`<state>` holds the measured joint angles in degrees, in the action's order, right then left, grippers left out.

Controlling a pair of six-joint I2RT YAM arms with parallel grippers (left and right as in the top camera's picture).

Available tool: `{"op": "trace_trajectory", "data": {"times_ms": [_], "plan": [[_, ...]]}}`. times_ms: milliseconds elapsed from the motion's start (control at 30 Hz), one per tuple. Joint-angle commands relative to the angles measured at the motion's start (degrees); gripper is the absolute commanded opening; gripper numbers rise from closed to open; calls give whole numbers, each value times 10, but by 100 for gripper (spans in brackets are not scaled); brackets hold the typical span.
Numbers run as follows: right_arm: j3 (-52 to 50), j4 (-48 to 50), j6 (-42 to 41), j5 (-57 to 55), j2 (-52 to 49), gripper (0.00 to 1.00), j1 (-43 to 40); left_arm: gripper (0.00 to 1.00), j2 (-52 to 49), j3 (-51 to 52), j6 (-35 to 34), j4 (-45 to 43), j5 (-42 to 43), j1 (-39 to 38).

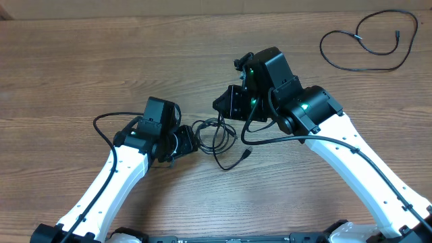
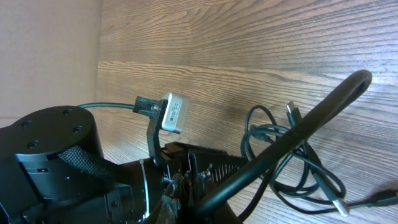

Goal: Untangle cables
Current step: 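Move the left gripper to the tangle and grasp a cable loop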

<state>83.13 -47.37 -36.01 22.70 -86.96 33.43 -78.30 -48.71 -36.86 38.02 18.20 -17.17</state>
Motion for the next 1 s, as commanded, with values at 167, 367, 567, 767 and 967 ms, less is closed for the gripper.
{"op": "trace_trajectory", "data": {"times_ms": [167, 367, 567, 767, 967], "plan": [[8, 3, -2, 6, 2, 7, 3, 53, -4, 3, 48, -47, 1, -1], [8, 3, -2, 6, 2, 7, 3, 56, -4, 3, 74, -73, 63, -2], [8, 3, -2, 6, 2, 7, 3, 56, -5, 3, 73, -68, 28, -2], [8, 3, -2, 6, 2, 7, 3, 56, -17, 3, 80, -67, 24, -3], [8, 3, -2, 6, 2, 7, 3, 50, -53, 3, 80, -68, 28, -18]]}}
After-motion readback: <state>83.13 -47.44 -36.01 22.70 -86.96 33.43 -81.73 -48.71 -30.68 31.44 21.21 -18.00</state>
